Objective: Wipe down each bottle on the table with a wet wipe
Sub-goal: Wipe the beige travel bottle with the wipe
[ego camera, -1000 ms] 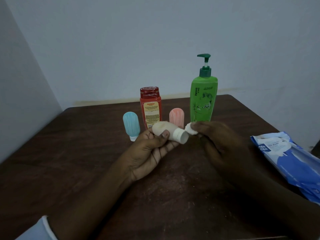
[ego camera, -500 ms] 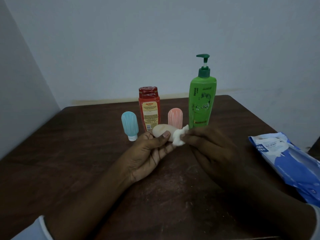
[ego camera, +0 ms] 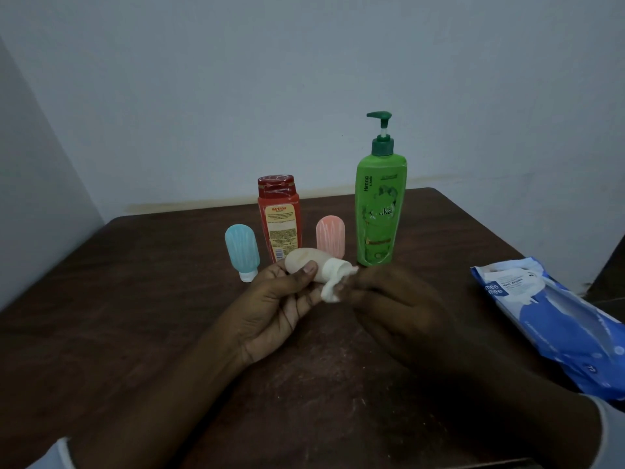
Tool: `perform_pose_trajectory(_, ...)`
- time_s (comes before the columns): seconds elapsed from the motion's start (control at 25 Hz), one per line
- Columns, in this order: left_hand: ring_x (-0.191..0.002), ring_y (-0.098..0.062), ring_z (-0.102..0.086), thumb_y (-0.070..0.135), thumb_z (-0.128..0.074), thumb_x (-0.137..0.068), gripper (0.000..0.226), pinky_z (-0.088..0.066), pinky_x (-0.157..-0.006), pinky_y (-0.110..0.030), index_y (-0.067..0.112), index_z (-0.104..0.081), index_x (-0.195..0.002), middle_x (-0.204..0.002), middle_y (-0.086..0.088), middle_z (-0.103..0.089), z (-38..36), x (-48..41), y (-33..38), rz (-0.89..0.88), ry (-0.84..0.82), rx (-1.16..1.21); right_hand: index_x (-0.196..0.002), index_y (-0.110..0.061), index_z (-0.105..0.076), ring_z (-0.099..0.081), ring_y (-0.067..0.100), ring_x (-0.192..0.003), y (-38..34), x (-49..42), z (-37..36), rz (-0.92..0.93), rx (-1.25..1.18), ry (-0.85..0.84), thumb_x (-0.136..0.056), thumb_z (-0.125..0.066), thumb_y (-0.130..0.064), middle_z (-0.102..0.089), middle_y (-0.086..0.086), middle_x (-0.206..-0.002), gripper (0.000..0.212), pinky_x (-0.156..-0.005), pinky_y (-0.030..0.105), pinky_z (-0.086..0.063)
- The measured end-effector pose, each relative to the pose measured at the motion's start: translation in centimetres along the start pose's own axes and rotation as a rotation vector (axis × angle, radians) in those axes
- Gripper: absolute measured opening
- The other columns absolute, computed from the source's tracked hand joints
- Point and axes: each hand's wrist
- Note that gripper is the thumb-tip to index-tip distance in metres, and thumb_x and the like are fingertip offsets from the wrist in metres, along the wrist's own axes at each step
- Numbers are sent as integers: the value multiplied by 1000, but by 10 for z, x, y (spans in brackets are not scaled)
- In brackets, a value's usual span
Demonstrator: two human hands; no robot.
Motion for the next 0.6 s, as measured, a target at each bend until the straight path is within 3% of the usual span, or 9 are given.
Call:
perform_pose_trajectory(0.08,-97,-30,-78,0,-59,-82,45,-66,-76,-35,-6,-58,-126,-113,-27,-75,2,-1,0,8,1,10,-113,-1,-71,-64,21,-104,1,0,-2,35,19,-10,-92,-67,-11,-68,14,-112,23,-93,28,-51)
perform_pose_trajectory(0.2,-104,-33,-76,-1,-60,-81,44,-66,-79,-39,-5,-59,-124,-116,-28,-74,5,-4,2,-6,20,39,-112,-2,-72,-64,20,-101,7,-3,-2,-87,-8,38,-91,-66,-9,-69,12,-110,23,-88,32,-53)
perform_pose_trajectory(0.36,-96,-30,-78,-1,-61,-79,43,-66,-76,-37,-3,-59,-121,-109,-24,-77,4,-2,1,-14,0,-29,-114,-2,-71,-64,19,-105,5,1,-4,-3,-25,9,-94,-65,-12,-68,12,-113,23,-93,29,-51)
perform_pose_trajectory(0.48,-100,-32,-78,-2,-62,-78,47,-66,-77,-38,-1,-58,-125,-110,-24,-77,7,-4,2,-38,14,6,-112,-2,-72,-64,21,-102,8,-1,-3,-106,-3,67,-92,-65,-9,-69,12,-112,22,-88,34,-52)
perform_pose_trajectory(0.6,-97,-29,-78,-2,-63,-78,50,-66,-73,-36,0,-57,-127,-107,-21,-78,9,-3,3,-46,6,-37,-112,-1,-72,-65,22,-97,1,1,-4,4,-11,6,-92,-67,-10,-69,13,-109,22,-85,33,-53)
Point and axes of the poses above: each hand's wrist, its own x-axis away from the middle knuckle, its own z-axis out of the back of the hand, y = z × x
